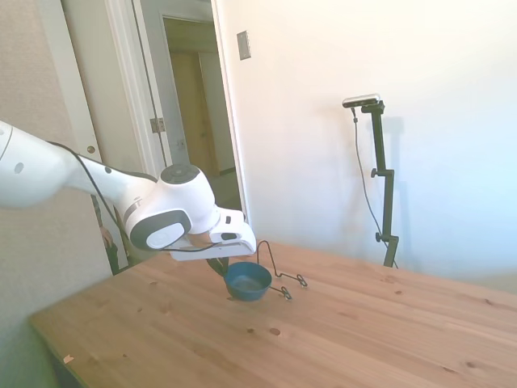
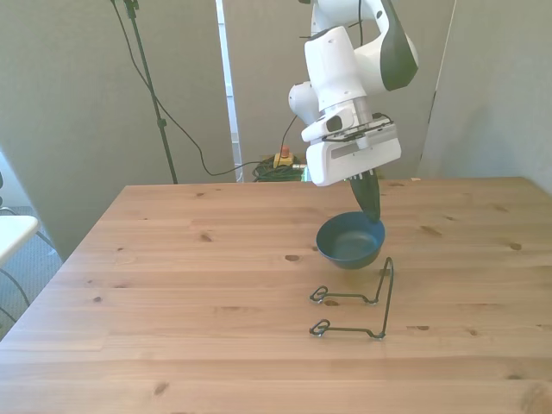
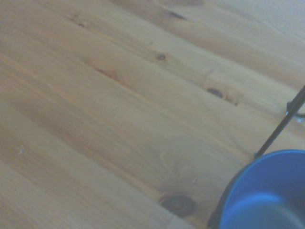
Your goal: Unload the bowl
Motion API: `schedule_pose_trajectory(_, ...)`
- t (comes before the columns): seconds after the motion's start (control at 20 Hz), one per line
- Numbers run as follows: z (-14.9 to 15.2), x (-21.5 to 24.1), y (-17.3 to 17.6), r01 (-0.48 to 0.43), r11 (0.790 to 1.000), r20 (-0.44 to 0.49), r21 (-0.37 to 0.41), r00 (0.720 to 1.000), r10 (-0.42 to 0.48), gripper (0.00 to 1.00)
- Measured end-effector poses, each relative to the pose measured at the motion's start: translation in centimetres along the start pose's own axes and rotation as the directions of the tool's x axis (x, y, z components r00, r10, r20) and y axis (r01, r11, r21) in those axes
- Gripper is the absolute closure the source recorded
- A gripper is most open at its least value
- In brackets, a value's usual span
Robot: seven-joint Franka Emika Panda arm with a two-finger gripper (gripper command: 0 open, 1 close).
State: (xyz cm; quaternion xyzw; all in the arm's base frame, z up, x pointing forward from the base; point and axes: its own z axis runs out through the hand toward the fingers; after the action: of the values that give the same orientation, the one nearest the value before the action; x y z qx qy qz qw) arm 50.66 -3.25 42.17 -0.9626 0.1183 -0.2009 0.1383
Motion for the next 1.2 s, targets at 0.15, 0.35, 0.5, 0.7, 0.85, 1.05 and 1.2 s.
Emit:
schedule_pose_trajectory(0.15,0.2,-1.8,0.0,-0.061,0.997,0.025,-0.05,0.998,0.063,1.0)
schedule_pose_trajectory(0.35,0.4,-3.2,-0.2,-0.118,0.989,0.038,-0.088,0.992,0.122,1.0)
schedule_pose_trajectory(0.5,0.9,-3.7,0.2,-0.14,0.985,0.057,-0.1,0.988,0.146,1.0)
schedule_pose_trajectory(0.7,1.6,-3.7,0.8,-0.168,0.978,0.081,-0.122,0.981,0.178,0.0)
schedule_pose_trajectory(0.85,2.0,-3.5,0.6,-0.155,0.978,0.127,-0.14,0.977,0.173,0.0)
schedule_pose_trajectory(1.05,2.4,-3.0,0.5,-0.151,0.978,0.153,-0.147,0.973,0.173,0.0)
schedule_pose_trajectory(1.2,2.9,-2.4,0.4,-0.155,0.977,0.156,-0.149,0.972,0.178,0.0)
